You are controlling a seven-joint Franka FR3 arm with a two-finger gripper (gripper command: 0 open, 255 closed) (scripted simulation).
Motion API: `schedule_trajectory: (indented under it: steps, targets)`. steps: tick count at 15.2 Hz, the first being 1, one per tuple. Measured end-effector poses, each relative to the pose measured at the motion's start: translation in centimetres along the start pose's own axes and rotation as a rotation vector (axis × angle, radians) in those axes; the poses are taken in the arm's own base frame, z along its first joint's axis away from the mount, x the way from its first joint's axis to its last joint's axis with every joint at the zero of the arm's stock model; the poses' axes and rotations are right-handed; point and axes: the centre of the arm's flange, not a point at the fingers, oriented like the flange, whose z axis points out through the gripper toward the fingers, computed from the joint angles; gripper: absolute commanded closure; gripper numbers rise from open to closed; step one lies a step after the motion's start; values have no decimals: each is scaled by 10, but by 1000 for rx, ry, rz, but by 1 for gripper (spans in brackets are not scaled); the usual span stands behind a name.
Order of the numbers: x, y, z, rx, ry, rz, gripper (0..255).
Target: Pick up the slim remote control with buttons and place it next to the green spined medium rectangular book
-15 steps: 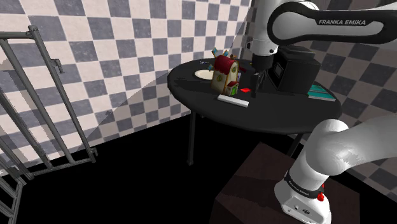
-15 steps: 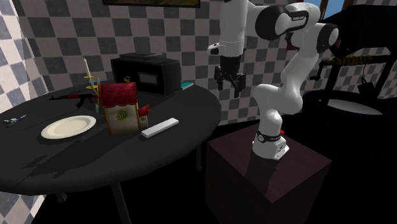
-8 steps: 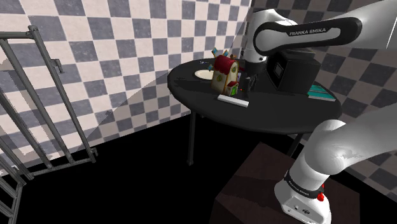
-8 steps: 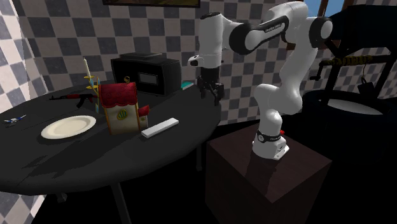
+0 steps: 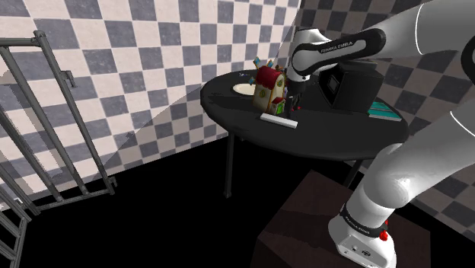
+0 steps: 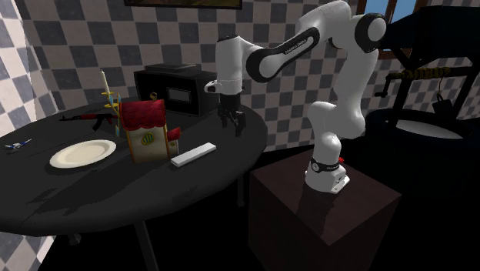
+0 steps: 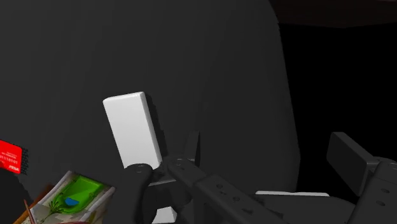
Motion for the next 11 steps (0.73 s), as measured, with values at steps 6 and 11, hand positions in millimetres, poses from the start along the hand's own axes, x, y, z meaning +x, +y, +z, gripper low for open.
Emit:
schedule_trajectory:
  steps: [6,11]
  targets:
    - [35,54,38,12,20,3,0]
    - [68,107,72,20,36,6,0]
